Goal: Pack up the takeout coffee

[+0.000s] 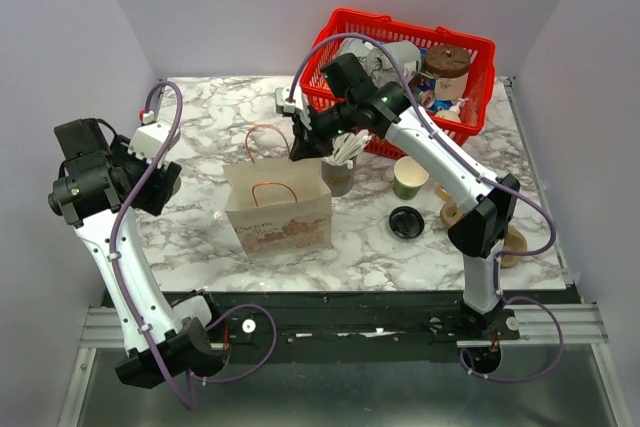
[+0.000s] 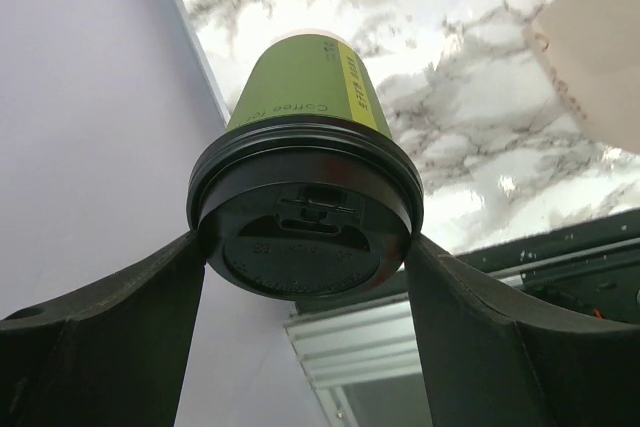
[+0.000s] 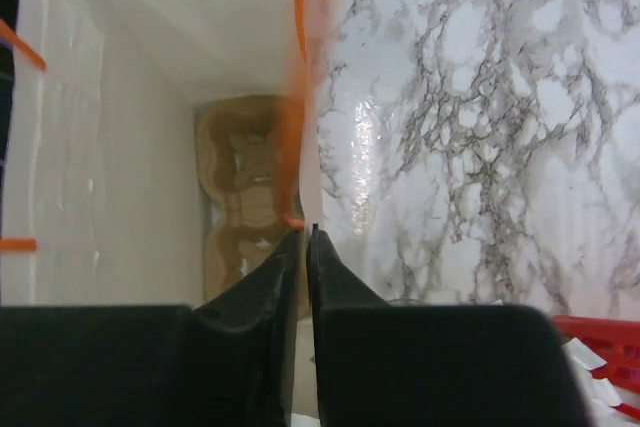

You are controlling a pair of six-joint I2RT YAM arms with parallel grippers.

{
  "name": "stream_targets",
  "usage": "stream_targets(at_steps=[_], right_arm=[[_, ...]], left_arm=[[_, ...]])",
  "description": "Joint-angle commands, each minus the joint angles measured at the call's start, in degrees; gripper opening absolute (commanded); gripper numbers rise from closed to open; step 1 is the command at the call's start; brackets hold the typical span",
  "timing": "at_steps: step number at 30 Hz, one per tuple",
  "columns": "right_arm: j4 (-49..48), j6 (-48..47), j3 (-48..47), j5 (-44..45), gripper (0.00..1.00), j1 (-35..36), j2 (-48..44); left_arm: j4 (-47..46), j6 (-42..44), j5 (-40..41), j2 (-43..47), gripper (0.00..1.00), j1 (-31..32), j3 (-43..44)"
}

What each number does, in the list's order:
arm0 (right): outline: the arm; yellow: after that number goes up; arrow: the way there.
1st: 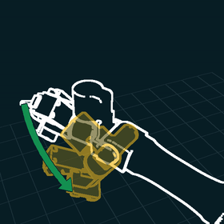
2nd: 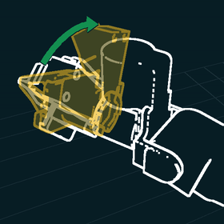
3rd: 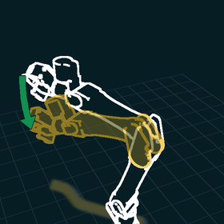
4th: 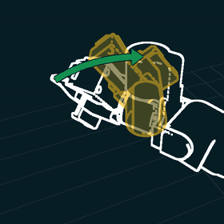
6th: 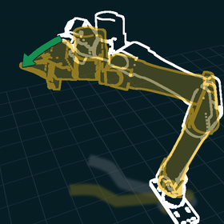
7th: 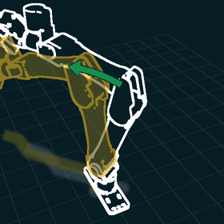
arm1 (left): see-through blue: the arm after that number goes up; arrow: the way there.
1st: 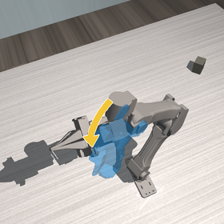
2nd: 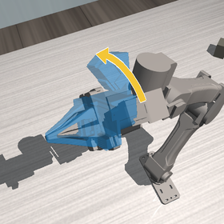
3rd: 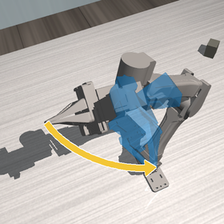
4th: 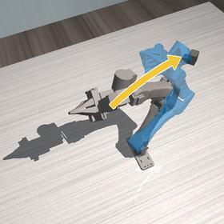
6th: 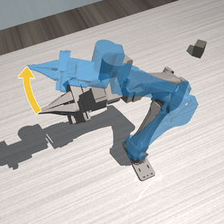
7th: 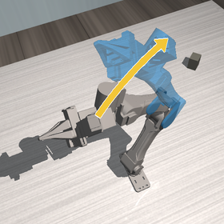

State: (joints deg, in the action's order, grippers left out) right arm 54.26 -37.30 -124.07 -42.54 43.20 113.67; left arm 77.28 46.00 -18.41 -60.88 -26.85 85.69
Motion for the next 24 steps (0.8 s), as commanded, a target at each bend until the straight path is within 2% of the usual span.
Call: stream_targets(at_steps=[1, 6, 9, 13, 18, 24], right_arm=[[1.11, 0.56, 4.36, 0.17, 0.01, 0.57, -3.01], [-0.99, 4.94, 9.36, 3.6, 0.01, 0.57, -8.72], [-3.8, 8.8, 13.14, 5.88, 0.01, 0.66, -13.01], [-4.87, 12.25, 15.87, 6.07, 0.01, 0.75, -16.63], [-5.04, 14.18, 18.95, 6.15, 0.0, 2.06, -18.57], [-5.83, 14.97, 20.8, 6.6, 0.01, 2.68, -18.66]], left_arm=[[9.56, -1.18, -6.8, 1.73, 0.0, 0.66, 8.68], [9.56, -1.26, -14.35, 1.29, 0.0, 1.27, 17.92], [9.56, -2.31, -22.17, 0.77, 0.0, 2.06, 23.63], [9.56, -6.27, -27.54, -1.52, 0.0, 5.48, 31.97], [9.47, -8.63, -29.48, -0.03, 0.0, 13.04, 32.44], [9.56, -9.88, -27.13, 2.61, 0.0, 19.64, 26.38]])
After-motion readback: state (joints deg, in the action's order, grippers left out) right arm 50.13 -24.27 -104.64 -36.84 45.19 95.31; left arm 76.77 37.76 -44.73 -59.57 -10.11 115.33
